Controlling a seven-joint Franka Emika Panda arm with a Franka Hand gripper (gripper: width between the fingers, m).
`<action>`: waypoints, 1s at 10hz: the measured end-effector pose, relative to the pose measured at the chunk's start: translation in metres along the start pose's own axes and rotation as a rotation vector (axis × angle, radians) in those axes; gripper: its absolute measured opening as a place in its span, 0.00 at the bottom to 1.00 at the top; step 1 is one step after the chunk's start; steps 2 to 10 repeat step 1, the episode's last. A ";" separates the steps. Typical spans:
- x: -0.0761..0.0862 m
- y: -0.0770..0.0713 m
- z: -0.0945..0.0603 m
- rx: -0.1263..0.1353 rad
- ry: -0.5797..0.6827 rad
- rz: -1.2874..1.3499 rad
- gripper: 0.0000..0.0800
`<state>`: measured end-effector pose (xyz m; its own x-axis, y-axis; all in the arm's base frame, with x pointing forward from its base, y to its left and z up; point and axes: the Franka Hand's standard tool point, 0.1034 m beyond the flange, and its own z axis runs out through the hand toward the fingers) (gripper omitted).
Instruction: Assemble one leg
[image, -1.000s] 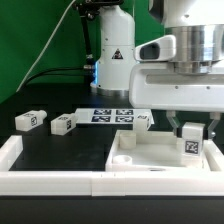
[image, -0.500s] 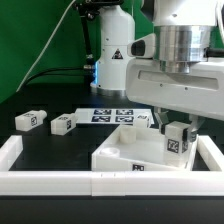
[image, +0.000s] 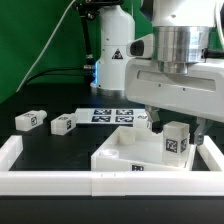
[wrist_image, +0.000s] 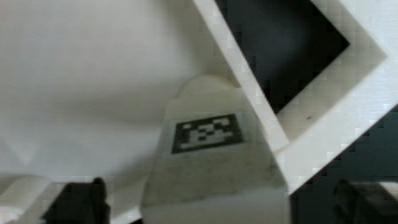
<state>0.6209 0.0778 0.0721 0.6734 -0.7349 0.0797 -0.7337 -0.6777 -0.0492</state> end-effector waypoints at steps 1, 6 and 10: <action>0.000 0.000 0.000 0.000 0.000 0.000 0.81; 0.000 0.000 0.000 0.000 0.000 0.000 0.81; 0.000 0.000 0.000 0.000 0.000 0.000 0.81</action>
Offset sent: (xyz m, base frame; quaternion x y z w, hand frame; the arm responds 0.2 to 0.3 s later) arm 0.0000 0.0000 0.0000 0.0000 0.0000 0.0000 1.0000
